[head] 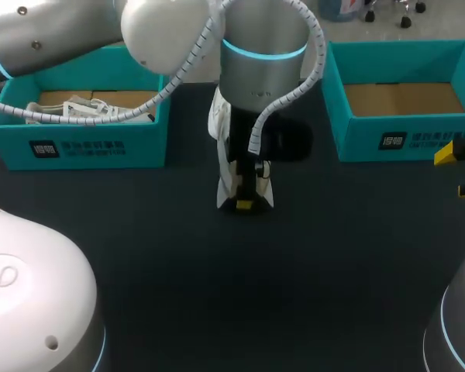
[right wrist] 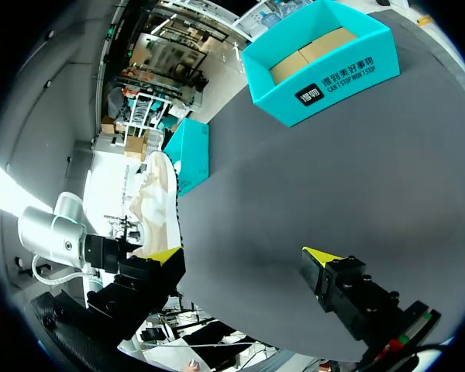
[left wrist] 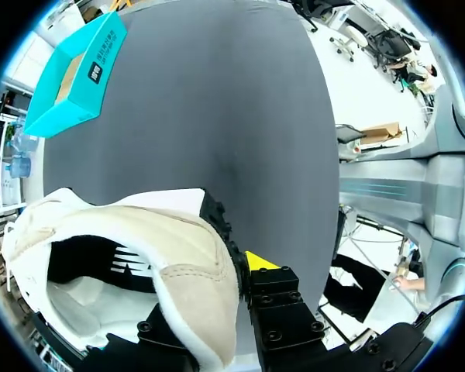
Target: Take the shoe out of the shoebox, open the shoe tongue, remove and reinsert the insole, then place the shoe into the shoebox
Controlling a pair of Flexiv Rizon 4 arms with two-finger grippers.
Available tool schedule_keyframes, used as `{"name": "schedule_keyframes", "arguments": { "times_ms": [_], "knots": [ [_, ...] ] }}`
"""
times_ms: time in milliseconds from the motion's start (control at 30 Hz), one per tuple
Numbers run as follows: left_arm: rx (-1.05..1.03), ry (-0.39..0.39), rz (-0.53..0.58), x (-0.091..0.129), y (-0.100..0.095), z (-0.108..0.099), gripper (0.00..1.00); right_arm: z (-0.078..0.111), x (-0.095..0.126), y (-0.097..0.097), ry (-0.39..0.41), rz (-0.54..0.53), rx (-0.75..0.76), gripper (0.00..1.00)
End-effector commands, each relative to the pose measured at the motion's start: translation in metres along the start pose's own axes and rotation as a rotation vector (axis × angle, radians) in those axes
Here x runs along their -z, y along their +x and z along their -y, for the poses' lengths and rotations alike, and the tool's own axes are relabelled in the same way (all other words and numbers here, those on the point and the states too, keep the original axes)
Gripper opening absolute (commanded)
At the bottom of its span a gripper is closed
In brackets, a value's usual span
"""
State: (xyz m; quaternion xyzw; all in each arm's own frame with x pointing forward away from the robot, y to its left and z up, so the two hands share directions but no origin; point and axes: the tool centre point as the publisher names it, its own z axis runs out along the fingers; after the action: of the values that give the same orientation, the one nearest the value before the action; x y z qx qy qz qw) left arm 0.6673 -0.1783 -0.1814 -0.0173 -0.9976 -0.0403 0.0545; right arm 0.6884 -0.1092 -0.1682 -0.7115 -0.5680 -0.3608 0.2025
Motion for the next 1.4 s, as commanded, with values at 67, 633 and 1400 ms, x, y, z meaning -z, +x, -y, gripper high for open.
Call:
{"name": "schedule_keyframes", "arguments": {
  "times_ms": [67,633,1400],
  "knots": [
    [0.0,-0.003,0.005,0.005,0.002,0.0,0.0,0.001,0.0,0.0,-0.002,0.003,-0.001,1.0],
    [-0.012,0.019,-0.001,0.013,-0.003,-0.027,0.0,0.001,0.0,0.0,-0.002,0.003,-0.001,1.0],
    [0.032,0.022,-0.022,0.013,-0.039,-0.175,0.0,0.001,0.0,0.0,-0.002,0.003,-0.001,1.0]
  ]
}}
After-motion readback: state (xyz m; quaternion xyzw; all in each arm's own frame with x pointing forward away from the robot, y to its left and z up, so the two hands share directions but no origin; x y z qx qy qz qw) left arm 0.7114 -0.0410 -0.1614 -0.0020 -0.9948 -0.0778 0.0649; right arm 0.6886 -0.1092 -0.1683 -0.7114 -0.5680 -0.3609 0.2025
